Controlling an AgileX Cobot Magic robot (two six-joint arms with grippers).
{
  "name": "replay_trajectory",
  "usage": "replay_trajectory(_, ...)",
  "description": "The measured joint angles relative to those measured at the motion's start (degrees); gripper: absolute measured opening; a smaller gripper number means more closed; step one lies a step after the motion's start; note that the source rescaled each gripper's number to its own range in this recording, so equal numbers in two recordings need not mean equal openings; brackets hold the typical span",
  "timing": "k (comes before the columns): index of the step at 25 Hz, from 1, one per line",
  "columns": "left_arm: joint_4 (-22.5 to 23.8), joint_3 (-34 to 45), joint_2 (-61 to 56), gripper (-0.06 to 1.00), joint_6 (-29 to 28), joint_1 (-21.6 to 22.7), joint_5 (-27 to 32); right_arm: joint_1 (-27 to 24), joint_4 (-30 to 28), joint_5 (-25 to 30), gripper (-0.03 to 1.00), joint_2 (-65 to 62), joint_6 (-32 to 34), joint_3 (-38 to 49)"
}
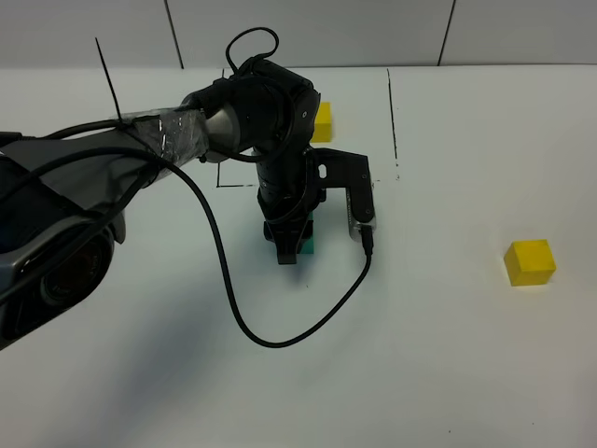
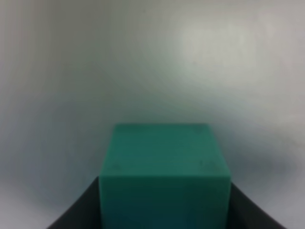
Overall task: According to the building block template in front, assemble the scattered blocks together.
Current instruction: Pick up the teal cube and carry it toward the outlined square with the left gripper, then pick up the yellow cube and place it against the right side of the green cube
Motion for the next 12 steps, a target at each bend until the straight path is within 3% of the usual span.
replay_trajectory(2,0.00,0.00,0.00,0.02,0.00,0.00,0.00,0.00,0.00,0.00,0.77,0.00,0.00,0.00)
replay_trajectory(4,0.00,0.00,0.08,0.11,0.00,0.00,-0.07,0.00,0.00,0.00,0.77,0.00,0.00,0.00)
replay_trajectory(9,0.12,0.00,-0.79,0.64,-1.61,0.00,0.66,0.00,0.00,0.00,0.77,0.00,0.00,0.00)
replay_trajectory(12,1.14,0.00,-3.39,0.88,-4.88,0.00,2.90,0.00,0.00,0.00,0.77,0.00,0.00,0.00)
